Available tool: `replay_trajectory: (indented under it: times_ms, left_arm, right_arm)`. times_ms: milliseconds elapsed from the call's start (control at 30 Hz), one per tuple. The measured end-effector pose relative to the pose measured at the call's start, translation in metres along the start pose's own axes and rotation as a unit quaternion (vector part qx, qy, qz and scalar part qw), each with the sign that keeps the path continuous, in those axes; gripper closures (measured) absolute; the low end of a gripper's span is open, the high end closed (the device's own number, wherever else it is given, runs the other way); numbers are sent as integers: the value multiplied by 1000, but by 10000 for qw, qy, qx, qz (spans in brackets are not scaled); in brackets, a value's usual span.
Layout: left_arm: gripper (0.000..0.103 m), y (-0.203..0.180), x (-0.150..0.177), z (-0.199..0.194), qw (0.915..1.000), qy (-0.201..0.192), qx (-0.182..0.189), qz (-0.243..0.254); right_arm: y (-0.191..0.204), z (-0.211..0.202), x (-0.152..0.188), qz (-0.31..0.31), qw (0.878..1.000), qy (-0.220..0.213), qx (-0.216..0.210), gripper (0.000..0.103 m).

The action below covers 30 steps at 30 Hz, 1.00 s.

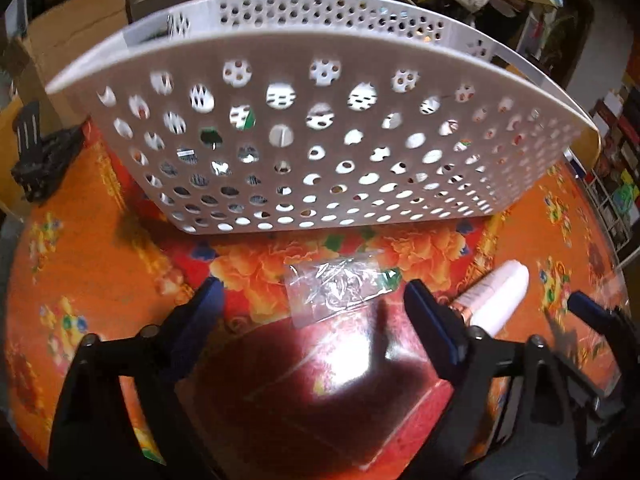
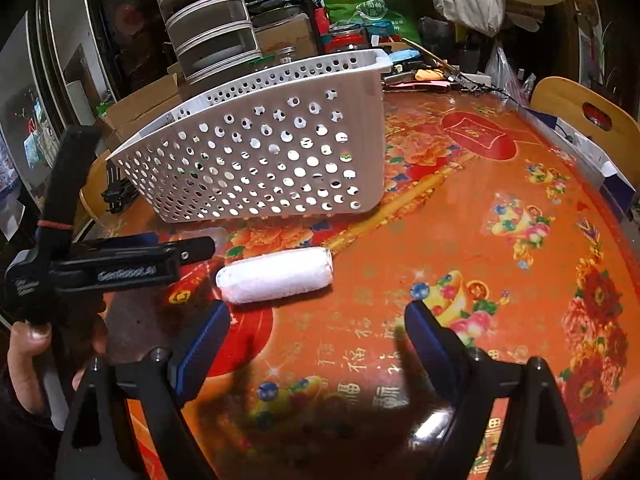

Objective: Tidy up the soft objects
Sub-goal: 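Move the left tool to the clear bag while the right tool approaches the rolled towel, then grasp the clear plastic bag with the left tool while the right tool grasps the rolled white towel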

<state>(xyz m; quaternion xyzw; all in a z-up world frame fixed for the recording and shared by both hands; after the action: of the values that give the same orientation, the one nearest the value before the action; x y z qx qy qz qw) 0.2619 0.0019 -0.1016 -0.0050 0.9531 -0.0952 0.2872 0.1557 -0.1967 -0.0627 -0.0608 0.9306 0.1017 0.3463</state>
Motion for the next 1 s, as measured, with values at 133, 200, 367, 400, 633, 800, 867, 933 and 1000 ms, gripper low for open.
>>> replay_trajectory:
  times_ms: [133, 200, 367, 400, 633, 800, 867, 933, 1000]
  left_arm:
    - [30, -1, 0, 6, 10000, -11, 20, 39]
    - [43, -3, -1, 6, 9999, -87, -42, 67]
    - [44, 1, 0, 5, 9998, -160, 63, 111]
    - [44, 3, 0, 6, 9997, -175, 61, 138]
    - [45, 24, 13, -5, 9992, -320, 138, 172]
    - [45, 38, 15, -5, 9989, -389, 217, 147]
    - [44, 41, 14, -3, 9988, -398, 244, 139]
    - [44, 45, 15, -5, 9987, -407, 282, 122]
    - [44, 47, 15, -5, 9986, -412, 301, 111]
  right_arm:
    - [3, 2, 0, -65, 10000, -2, 47, 14]
    - [5, 5, 0, -92, 10000, 17, 33, 14]
    - [17, 11, -4, -266, 9996, 59, 22, 14]
    - [20, 12, -5, -309, 9995, 72, 25, 14]
    - [43, 31, -11, -750, 9967, 290, 123, 14]
    - [47, 44, -15, -758, 9962, 400, 123, 14]
    - [46, 46, -17, -741, 9964, 394, 137, 14]
    - [45, 49, -18, -719, 9964, 421, 144, 14]
    - [41, 50, -20, -700, 9965, 442, 140, 21]
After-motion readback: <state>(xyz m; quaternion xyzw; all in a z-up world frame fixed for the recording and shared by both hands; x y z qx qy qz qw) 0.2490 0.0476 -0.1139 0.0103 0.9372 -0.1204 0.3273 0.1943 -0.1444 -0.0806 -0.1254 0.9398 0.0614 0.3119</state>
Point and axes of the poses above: each gripper's, at about its wrist camera, not at the fingertips, and z roughly the way its jaws point, y to its left, x to its underside, the point moved 1 cm from there along z, roughly the way its jaws point, and after that the axes turned 5 degrees about x, right-handed, at the moved point
